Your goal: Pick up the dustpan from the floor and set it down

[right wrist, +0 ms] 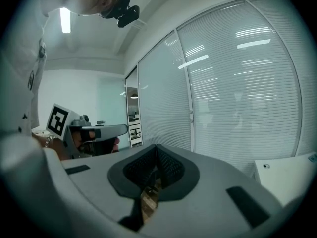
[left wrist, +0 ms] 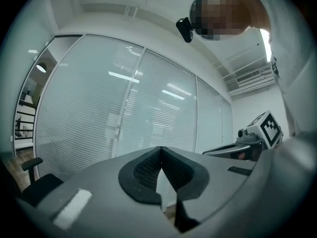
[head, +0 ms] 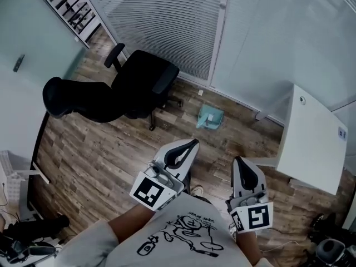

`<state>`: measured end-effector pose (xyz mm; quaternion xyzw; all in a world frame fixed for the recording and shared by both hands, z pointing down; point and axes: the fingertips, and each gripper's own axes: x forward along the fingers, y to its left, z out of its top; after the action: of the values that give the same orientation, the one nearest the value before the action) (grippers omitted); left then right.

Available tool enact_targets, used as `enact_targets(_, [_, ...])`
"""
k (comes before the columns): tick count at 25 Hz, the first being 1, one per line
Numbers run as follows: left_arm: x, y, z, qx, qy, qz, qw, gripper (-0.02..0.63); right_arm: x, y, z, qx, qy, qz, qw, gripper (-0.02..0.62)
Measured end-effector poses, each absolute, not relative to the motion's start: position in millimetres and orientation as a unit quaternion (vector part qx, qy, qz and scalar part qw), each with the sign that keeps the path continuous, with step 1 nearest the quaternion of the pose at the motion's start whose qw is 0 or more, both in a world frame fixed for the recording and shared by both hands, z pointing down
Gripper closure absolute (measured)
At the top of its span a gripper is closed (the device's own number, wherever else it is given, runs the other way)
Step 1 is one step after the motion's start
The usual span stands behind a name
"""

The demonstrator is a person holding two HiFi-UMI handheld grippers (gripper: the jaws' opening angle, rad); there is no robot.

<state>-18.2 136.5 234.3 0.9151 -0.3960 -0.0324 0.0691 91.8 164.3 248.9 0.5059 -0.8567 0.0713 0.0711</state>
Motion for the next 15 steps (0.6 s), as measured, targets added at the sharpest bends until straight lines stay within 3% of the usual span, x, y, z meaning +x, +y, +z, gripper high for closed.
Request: enact_targets(15, [-95,-25,227,0.911,-0.407,-0.034,0.061,0.608,18,2,239,0.496,-0.863,0.063,0.076,0.592])
